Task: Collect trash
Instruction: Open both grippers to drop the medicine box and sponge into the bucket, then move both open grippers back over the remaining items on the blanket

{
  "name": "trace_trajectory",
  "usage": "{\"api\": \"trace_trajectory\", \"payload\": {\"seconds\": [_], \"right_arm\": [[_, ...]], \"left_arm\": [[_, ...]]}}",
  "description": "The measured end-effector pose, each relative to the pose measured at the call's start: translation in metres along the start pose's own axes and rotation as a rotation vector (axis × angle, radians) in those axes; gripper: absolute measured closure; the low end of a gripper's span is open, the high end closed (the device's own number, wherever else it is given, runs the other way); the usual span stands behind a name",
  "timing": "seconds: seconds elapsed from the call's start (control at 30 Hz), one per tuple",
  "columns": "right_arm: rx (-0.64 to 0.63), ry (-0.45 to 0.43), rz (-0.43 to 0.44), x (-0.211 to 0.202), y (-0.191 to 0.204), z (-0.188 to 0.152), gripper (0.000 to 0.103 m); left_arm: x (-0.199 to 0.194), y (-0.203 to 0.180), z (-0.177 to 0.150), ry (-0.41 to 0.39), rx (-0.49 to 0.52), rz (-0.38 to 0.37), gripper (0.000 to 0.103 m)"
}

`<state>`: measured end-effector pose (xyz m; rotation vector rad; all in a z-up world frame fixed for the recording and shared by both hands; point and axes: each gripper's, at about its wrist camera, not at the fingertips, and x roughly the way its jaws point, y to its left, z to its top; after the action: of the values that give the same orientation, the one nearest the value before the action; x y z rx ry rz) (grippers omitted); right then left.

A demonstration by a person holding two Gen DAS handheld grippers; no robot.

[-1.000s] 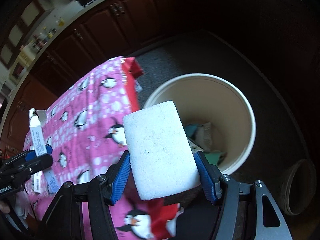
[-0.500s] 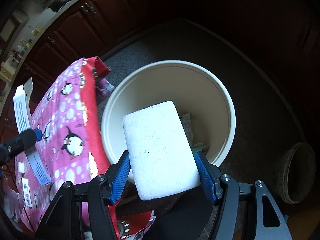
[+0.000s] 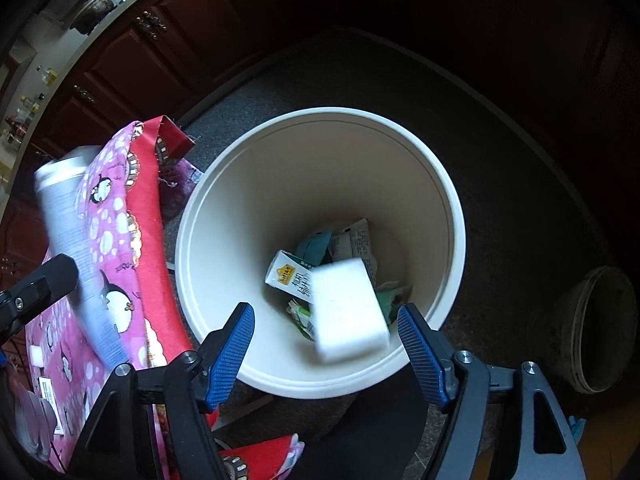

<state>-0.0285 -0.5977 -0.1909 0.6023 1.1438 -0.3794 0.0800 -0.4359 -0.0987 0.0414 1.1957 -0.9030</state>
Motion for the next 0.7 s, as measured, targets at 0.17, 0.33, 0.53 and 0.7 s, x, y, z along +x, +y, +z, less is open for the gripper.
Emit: {"api": "trace_trajectory", "payload": {"seconds": [0.17, 0.33, 0.53, 0.7], "right_arm": [[0.009, 0.001, 0.003, -0.001, -0.002, -0.002, 0.031], [0.004, -0.002, 0.009, -0.005, 0.002, -0.004, 0.031], [-0.018, -0.017, 0.019, -0.014, 0.011, -0.006, 0.031], [-0.046, -0.034, 0.034, -0.021, 0.027, -0.008, 0.031]], "left_arm": [[-0.004, 0.005, -0.008, -0.002, -0.002, 0.001, 0.044], [-0.011, 0.009, -0.014, -0.007, 0.005, 0.012, 0.044], [-0.024, 0.015, -0.024, -0.025, 0.019, 0.033, 0.044], [-0.039, 0.024, -0.033, -0.041, 0.021, 0.058, 0.044]]}}
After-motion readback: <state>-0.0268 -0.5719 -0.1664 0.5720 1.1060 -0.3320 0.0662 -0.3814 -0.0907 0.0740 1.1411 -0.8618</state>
